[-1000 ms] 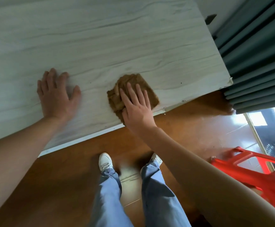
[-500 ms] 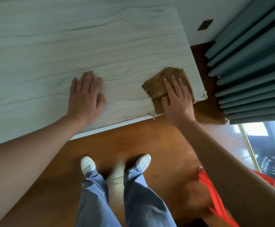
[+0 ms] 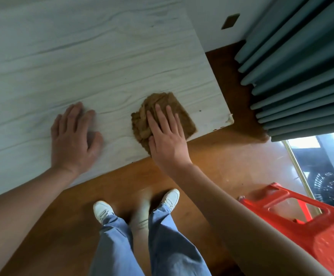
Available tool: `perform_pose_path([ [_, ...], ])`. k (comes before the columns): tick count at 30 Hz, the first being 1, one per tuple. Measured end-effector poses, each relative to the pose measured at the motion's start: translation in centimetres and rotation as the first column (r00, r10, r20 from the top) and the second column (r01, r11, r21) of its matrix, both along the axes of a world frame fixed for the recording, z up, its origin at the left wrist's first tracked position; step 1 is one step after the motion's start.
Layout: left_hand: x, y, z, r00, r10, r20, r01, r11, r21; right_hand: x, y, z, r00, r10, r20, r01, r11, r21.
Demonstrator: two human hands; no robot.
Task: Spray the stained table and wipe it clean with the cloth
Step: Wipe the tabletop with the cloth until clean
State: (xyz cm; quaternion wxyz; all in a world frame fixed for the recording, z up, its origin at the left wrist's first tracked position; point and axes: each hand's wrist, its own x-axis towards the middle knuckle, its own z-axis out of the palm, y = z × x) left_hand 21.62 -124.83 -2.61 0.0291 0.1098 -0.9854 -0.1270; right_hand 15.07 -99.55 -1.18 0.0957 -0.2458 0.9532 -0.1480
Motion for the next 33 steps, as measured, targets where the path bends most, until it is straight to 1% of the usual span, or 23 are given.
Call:
perform_pose_path([
  [2, 0.0, 0.0, 0.0, 1.000, -0.002, -0.010, 0.002, 1.000, -0.004, -0.5, 0.6, 0.0, 1.000, 0.004, 0.004, -0.004, 1.000, -0.007],
  [4, 0.0, -0.1, 0.0, 1.000, -0.002, -0.011, 0.002, 1.000, -0.006, -1.9, 2.2, 0.0, 0.999, -0.032, -0.011, 0.031, 0.999, -0.007],
  [6, 0.0, 0.0, 0.1, 1.000, 0.003, 0.002, -0.003, 1.000, -0.005, -3.9, 3.9, 0.1, 0.991, -0.132, -0.032, 0.132, 0.991, 0.021],
  [8, -0.1, 0.0, 0.2, 1.000, 0.007, 0.010, -0.007, 1.000, 0.003, -6.6, 5.7, 0.2, 0.974, -0.225, -0.022, 0.226, 0.971, 0.076],
  [11, 0.0, -0.1, 0.3, 1.000, 0.006, 0.024, -0.007, 1.000, 0.015, -10.9, 8.3, 0.4, 0.950, -0.312, 0.007, 0.308, 0.942, 0.133],
  [14, 0.2, -0.2, 0.2, 1.000, 0.008, 0.023, -0.008, 1.000, 0.005, -13.5, 8.9, 0.1, 0.931, -0.363, 0.042, 0.357, 0.929, 0.101],
  [16, 0.1, -0.2, 0.2, 1.000, 0.003, 0.023, -0.003, 1.000, -0.002, -13.7, 8.3, -0.1, 0.929, -0.368, 0.032, 0.363, 0.926, 0.101],
  [19, 0.0, -0.1, 0.2, 1.000, 0.003, 0.023, -0.003, 1.000, 0.002, -12.8, 7.6, -0.2, 0.948, -0.319, -0.022, 0.319, 0.939, 0.132],
  [22, 0.0, -0.1, 0.4, 1.000, -0.002, 0.026, 0.002, 1.000, -0.005, -10.9, 6.2, -0.1, 0.973, -0.225, -0.043, 0.229, 0.966, 0.119],
  [26, 0.0, -0.2, 0.4, 1.000, 0.000, 0.017, 0.000, 1.000, -0.012, -6.1, 2.1, 0.3, 0.999, -0.044, -0.010, 0.044, 0.995, 0.086],
  [29, 0.0, -0.2, 0.4, 1.000, 0.003, 0.011, -0.003, 1.000, -0.010, -2.7, -0.1, 0.3, 0.996, 0.083, 0.013, -0.083, 0.995, 0.052],
  [31, 0.0, -0.2, 0.4, 1.000, -0.001, 0.009, 0.001, 1.000, -0.013, -2.9, 0.3, 0.4, 0.991, 0.126, 0.036, -0.127, 0.991, 0.037],
  [33, 0.0, -0.2, 0.3, 1.000, 0.000, -0.004, 0.000, 1.000, -0.018, -4.8, 1.5, 0.4, 0.987, 0.151, 0.053, -0.153, 0.988, 0.038],
])
